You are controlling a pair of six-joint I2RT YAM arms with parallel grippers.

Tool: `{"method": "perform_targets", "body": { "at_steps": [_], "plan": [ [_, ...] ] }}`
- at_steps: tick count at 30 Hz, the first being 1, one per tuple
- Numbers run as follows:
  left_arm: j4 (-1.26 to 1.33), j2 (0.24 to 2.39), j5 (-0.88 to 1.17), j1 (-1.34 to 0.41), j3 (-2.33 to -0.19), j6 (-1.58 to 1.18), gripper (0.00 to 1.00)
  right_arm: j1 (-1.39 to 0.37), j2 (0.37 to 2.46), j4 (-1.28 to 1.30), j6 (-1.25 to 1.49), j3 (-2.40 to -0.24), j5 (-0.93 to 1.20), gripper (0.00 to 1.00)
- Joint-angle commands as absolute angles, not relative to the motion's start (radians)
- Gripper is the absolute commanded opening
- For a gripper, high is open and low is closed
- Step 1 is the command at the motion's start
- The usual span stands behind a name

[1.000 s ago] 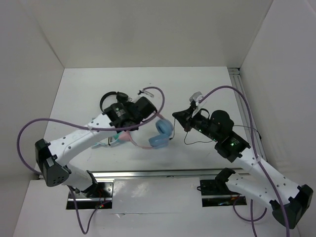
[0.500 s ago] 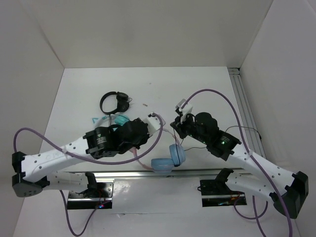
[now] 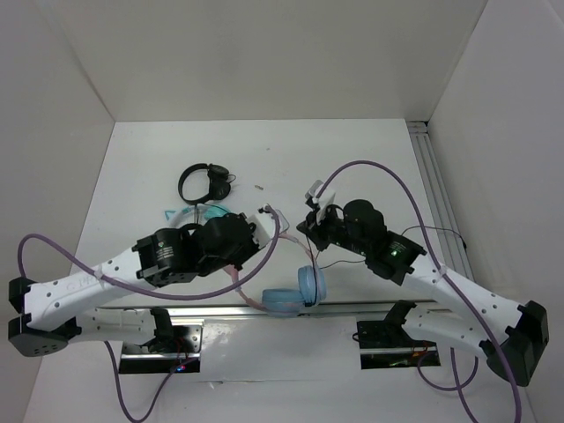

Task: Wrap the headphones

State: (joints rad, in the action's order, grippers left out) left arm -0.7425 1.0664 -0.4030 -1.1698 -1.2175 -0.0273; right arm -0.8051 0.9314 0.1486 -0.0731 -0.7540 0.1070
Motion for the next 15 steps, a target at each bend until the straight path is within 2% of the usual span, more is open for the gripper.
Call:
{"method": "perform_targets", "body": {
  "at_steps": [1,3,7,15],
  "plan": [
    [-0.703,1.101,-0.236,-1.201,-1.249,-0.011,0.00,-0.805,0.881,0.040,-0.084,-0.807,0.052,0.00],
    [-0.703,1.133,-0.210,-1.201,-1.269,-0.011,0.00,-0.805,0.870,0.040,-0.093,-0.807,0.052,0.00],
    [-0.735,1.219,-0.288,-1.201,-1.292,-0.035,0.00,-0.815,0.890,0.071,-0.094,-0.839,0.040,0.00],
    [-0.713,1.191,-0.150,-1.201,-1.325,-0.026,0.00,-0.815,0.998,0.061,-0.094,-0.828,-0.040,0.00]
  ]
}}
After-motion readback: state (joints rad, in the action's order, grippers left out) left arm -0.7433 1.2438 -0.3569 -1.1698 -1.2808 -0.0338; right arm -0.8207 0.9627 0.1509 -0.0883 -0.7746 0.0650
